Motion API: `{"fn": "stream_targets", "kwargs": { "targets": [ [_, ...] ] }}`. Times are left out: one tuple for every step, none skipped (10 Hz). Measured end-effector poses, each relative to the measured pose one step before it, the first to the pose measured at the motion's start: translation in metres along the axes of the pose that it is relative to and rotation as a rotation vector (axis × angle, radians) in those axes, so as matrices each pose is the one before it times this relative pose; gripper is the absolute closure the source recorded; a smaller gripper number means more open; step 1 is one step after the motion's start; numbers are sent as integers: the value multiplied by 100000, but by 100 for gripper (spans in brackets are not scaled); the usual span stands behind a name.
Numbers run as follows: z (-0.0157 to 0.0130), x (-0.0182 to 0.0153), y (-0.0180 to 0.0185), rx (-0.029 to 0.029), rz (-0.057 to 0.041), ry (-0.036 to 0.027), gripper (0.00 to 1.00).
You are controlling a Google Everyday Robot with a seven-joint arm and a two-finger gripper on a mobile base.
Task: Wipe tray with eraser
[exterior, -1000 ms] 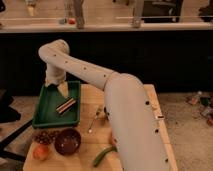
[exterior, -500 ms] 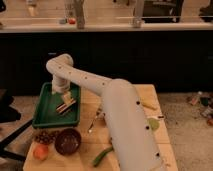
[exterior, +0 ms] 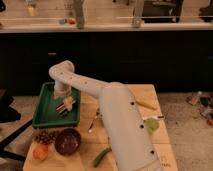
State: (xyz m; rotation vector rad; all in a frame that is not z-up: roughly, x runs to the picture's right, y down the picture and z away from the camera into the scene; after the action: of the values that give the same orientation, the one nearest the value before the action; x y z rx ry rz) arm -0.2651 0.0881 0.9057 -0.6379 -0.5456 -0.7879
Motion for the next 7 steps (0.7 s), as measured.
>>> {"fn": "stream_targets", "kwargs": {
  "targets": [
    [439, 250, 49, -1182, -158, 242, 22],
    [164, 256, -48, -735, -26, 160, 22],
    [158, 274, 68, -731, 43, 1, 22],
    [134, 196, 22, -588, -253, -188, 22],
    [171, 57, -95, -441, -524, -488, 28],
    [233, 2, -71, -502, -449, -466, 35],
    [255, -105, -121, -656, -777, -437, 40]
  ]
}}
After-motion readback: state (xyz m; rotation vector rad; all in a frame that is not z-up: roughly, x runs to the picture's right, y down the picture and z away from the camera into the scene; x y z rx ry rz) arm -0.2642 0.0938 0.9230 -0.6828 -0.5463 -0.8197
